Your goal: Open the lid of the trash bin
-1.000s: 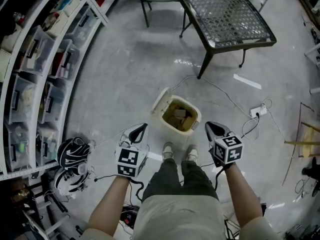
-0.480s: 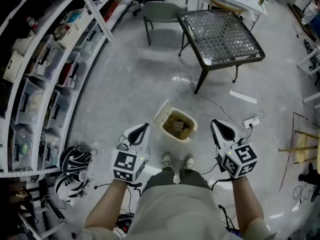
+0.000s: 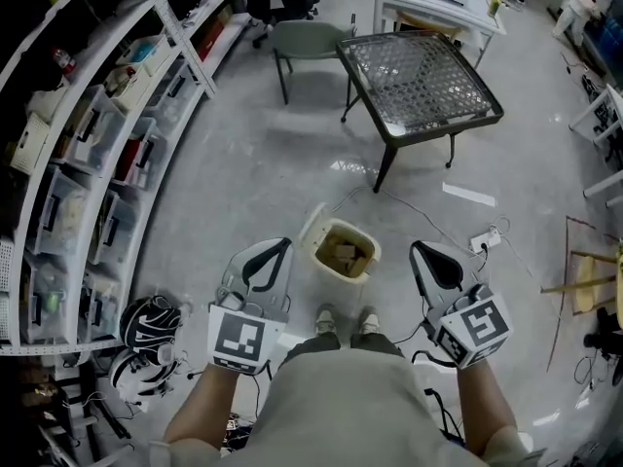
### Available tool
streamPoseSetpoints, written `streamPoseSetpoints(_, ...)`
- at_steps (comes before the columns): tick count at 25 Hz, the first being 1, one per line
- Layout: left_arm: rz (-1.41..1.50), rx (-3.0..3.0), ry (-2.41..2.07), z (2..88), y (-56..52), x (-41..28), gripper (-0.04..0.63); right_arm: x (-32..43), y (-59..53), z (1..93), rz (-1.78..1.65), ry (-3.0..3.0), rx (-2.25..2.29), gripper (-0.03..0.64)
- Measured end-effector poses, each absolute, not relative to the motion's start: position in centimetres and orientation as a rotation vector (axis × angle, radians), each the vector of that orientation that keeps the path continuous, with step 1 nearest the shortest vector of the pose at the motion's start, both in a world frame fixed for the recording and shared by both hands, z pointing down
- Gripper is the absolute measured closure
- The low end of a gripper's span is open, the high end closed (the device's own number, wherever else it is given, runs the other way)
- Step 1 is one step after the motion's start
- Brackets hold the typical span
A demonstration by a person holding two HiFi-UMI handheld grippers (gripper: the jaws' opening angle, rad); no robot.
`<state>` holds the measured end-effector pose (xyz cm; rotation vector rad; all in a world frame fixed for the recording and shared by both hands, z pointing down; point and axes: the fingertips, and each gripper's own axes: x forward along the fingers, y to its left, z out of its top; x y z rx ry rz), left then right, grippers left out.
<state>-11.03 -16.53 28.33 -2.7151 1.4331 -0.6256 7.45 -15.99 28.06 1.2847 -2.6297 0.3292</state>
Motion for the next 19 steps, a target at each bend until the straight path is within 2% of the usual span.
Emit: streamPoseSetpoints(19,-0.589,-2.673,1.411,26.6,-17.2,-11.0,0.594,8.0,-16.5,28.4,0.319,-2.599,1.271,0.614)
